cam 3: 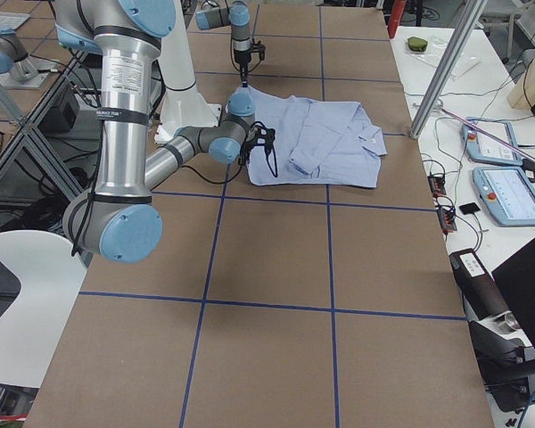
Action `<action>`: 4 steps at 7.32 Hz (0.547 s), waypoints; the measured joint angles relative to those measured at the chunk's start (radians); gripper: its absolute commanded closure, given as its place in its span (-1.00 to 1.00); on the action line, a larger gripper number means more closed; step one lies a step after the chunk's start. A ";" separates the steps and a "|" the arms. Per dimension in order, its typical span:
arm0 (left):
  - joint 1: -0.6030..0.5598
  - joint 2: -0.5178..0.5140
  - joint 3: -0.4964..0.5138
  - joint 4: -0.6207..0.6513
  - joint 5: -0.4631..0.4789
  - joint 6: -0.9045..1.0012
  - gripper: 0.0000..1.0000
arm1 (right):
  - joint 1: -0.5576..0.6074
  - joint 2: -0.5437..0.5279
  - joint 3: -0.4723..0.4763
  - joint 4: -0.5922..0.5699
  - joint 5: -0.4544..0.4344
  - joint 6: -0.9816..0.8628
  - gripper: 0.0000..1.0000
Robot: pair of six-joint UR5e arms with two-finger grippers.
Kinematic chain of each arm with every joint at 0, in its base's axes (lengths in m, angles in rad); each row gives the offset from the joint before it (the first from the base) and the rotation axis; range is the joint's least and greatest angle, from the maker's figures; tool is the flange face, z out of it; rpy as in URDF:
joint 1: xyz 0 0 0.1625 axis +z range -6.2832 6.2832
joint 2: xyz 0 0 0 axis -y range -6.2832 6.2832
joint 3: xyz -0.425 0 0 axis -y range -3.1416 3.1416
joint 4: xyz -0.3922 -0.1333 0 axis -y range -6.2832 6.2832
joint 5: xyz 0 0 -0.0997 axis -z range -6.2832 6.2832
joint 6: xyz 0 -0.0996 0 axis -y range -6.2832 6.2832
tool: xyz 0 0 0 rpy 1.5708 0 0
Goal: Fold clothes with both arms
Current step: 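Lift the hem with both grippers and carry it toward the collar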
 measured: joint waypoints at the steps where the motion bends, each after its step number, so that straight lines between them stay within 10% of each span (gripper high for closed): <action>1: 0.000 0.012 -0.011 0.000 -0.001 0.000 1.00 | 0.015 -0.015 0.008 0.001 0.019 0.000 1.00; 4: 0.000 0.023 -0.024 0.000 -0.001 -0.001 1.00 | 0.037 -0.026 0.014 0.001 0.045 0.000 1.00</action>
